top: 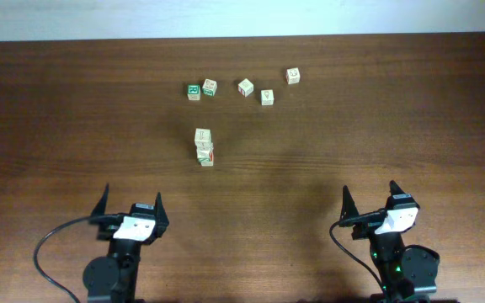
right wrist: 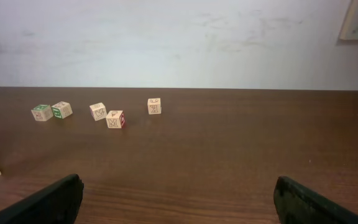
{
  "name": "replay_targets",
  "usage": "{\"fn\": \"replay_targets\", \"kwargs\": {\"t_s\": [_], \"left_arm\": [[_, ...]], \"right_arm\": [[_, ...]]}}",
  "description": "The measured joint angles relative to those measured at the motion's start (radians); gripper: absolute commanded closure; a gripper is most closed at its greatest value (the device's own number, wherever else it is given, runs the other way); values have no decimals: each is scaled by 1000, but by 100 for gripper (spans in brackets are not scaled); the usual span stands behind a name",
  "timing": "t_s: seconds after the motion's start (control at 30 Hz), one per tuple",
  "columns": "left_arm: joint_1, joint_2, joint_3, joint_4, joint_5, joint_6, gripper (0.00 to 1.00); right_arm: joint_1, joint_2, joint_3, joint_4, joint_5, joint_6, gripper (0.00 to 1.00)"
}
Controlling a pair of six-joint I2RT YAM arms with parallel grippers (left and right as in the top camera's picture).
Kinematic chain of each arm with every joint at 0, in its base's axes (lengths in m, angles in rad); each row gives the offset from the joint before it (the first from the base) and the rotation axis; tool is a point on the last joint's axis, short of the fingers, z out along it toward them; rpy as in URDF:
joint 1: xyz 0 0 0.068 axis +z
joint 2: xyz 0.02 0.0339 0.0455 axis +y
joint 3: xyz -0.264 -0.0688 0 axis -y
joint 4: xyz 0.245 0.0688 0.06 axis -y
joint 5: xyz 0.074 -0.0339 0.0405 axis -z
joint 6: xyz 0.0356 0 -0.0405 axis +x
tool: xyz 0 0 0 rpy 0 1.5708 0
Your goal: Rotate 5 blocks
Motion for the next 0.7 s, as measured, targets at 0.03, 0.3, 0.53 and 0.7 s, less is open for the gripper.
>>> {"fn": "replay_targets", "kwargs": {"t_s": [0.03,0.3,0.53,0.7], "left_arm": [[0,0,-1,-3,-2,7,1],[0,0,-1,-3,-12,23,1],[0,0,-1,-3,-12,23,1],[0,0,-1,-3,-12,26,1]], "right_arm": [[0,0,0,0,0,0,1],[0,0,0,0,0,0,2],[0,0,0,0,0,0,2],[18,0,0,0,0,0,2]]}}
